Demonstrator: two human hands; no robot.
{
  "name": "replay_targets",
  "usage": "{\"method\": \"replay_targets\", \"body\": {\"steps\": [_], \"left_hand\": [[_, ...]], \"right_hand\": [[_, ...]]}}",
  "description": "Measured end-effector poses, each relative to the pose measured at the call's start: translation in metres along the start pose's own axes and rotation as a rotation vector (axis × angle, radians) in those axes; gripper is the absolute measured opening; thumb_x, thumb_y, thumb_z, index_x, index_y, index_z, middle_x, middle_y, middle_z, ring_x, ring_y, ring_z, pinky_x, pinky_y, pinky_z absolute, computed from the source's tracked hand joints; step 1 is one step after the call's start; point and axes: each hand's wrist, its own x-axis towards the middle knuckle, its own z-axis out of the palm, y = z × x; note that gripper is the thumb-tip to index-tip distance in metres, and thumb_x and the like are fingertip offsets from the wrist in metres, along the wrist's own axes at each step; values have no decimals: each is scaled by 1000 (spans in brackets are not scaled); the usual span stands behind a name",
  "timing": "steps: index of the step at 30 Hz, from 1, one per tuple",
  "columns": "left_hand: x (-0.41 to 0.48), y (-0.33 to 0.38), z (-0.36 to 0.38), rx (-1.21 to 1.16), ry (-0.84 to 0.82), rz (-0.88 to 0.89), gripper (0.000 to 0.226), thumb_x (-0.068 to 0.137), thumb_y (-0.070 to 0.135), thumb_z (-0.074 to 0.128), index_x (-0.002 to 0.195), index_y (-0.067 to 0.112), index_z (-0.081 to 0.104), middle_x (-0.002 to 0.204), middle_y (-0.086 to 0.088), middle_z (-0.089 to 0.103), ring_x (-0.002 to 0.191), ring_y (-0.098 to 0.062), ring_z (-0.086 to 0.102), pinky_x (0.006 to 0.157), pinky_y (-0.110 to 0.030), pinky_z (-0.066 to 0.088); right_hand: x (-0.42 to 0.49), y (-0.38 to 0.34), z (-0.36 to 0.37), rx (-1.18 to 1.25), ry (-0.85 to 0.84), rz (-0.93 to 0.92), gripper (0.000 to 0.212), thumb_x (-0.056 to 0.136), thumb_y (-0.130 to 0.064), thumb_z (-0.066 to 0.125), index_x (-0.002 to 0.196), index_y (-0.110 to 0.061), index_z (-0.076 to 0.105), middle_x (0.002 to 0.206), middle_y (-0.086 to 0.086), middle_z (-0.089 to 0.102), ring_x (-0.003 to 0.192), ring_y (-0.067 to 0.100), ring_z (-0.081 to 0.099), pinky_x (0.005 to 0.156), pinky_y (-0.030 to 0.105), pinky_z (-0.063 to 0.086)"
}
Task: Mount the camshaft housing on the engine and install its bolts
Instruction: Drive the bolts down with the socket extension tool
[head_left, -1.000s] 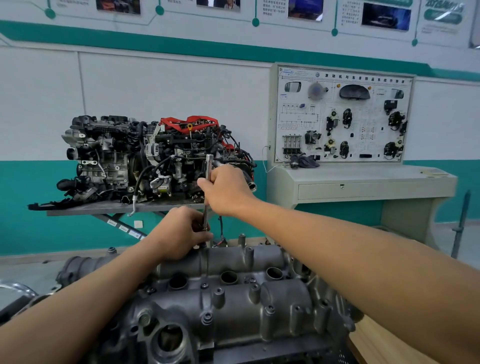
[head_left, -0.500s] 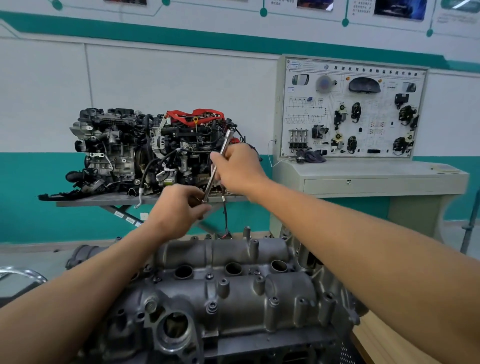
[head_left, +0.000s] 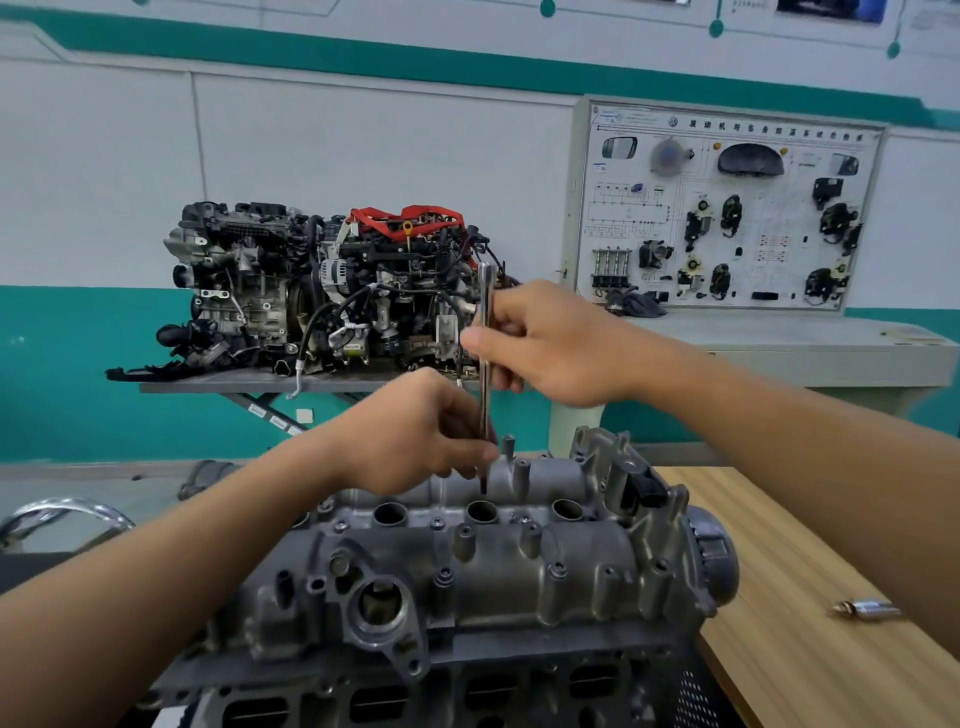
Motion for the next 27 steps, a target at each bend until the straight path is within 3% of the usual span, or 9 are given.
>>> {"method": "replay_targets", "body": {"steps": [2, 8, 13, 18, 20, 24, 27], "left_hand": [[1, 9, 7, 11, -37, 14, 4, 86, 18, 77, 86, 14, 78, 76, -2, 78, 72, -21, 73, 69, -33, 60], [10, 20, 26, 30, -56, -7, 8, 87, 16, 76, 90, 9, 77, 80, -5, 78, 71, -17, 74, 71, -34, 61], [14, 42, 33, 1, -16, 42, 9, 89, 19, 74, 92, 12, 77, 77, 0, 78, 67, -11, 72, 66, -24, 59], [24, 95, 57, -184, 56, 112, 12, 92, 27, 69, 94, 16, 74, 79, 0, 79, 77, -24, 75, 77, -44, 61], [32, 123, 80, -318, 26, 144, 10, 95, 21, 65, 93, 16, 73, 81, -3, 79, 78, -24, 76, 77, -42, 62], [41, 179, 144, -458, -96, 173, 12, 98, 5, 58, 98, 8, 70, 86, -10, 77, 74, -22, 76, 61, -31, 59], [40, 207, 195, -556, -234, 152, 15, 97, 4, 59, 109, 11, 64, 88, -8, 78, 75, -19, 77, 63, -27, 60]], "right_hand": [[-16, -1, -2, -40, -28, -40, 32, 101, -28, 52, 81, -3, 57, 65, 3, 67, 56, 3, 64, 57, 24, 53], [-39, 8, -15, -76, -104, 67, 28, 103, -26, 47, 94, -2, 61, 76, 6, 70, 67, 13, 66, 67, 29, 55], [-60, 9, -37, 62, 6, 144, 27, 103, -22, 49, 87, -2, 59, 69, 6, 68, 56, 5, 62, 48, 14, 45], [-118, 13, -83, 246, 216, 354, 26, 102, -25, 52, 87, -6, 62, 63, 1, 70, 58, 14, 64, 48, 22, 47], [-152, 15, -95, 277, 209, 425, 27, 102, -24, 54, 86, -5, 64, 65, 3, 71, 59, 15, 65, 48, 21, 47], [-230, 21, -115, 250, 222, 569, 25, 98, -24, 59, 80, -9, 66, 67, 2, 72, 59, 13, 65, 48, 18, 48], [-294, 30, -134, 242, 275, 732, 23, 96, -31, 62, 79, -17, 69, 72, 4, 72, 62, 14, 65, 50, 20, 47]]}}
